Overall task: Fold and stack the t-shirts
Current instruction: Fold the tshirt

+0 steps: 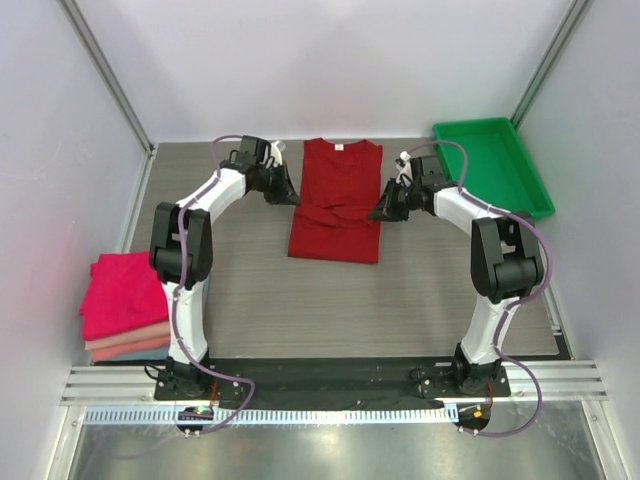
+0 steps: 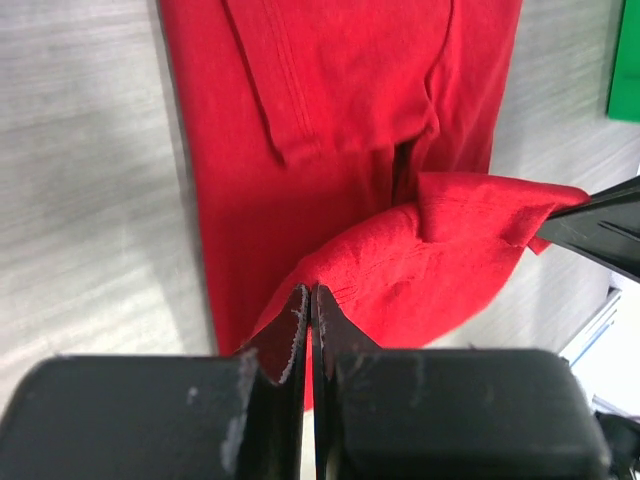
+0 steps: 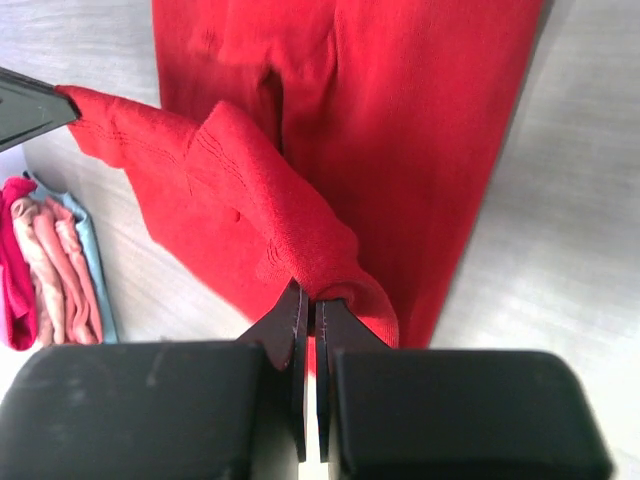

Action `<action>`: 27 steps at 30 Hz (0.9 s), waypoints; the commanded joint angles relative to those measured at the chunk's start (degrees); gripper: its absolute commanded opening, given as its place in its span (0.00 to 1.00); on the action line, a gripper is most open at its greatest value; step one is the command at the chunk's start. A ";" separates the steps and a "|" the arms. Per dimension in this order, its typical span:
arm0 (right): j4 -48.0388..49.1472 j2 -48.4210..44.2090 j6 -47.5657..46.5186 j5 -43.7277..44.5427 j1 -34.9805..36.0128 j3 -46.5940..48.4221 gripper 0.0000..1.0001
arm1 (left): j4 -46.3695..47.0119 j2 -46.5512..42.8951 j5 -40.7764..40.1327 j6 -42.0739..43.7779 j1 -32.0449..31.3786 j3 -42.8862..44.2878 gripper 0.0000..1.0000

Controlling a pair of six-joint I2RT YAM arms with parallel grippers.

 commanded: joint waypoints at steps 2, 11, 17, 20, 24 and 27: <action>2.28 3.55 -1.87 0.46 -0.17 6.00 0.02 | 1.15 2.37 -0.78 1.25 0.77 4.37 0.00; 2.10 5.59 -3.54 1.78 -0.79 9.89 0.54 | 1.41 3.09 -7.71 1.34 0.68 5.87 0.30; -0.79 -5.56 -2.14 1.96 -3.51 0.51 0.56 | -4.55 -6.73 -15.98 4.68 0.76 1.40 0.47; -2.99 -10.93 -0.12 0.56 -4.56 -6.43 0.57 | -6.49 -12.10 -13.18 3.20 1.73 -5.54 0.55; -3.00 -14.98 2.43 -2.69 -4.65 -15.06 0.57 | -6.77 -15.28 -5.90 -1.72 3.66 -13.62 0.59; -0.37 -15.77 5.85 -5.59 -4.65 -20.60 0.59 | -2.65 -15.90 2.45 -7.69 5.68 -21.60 0.59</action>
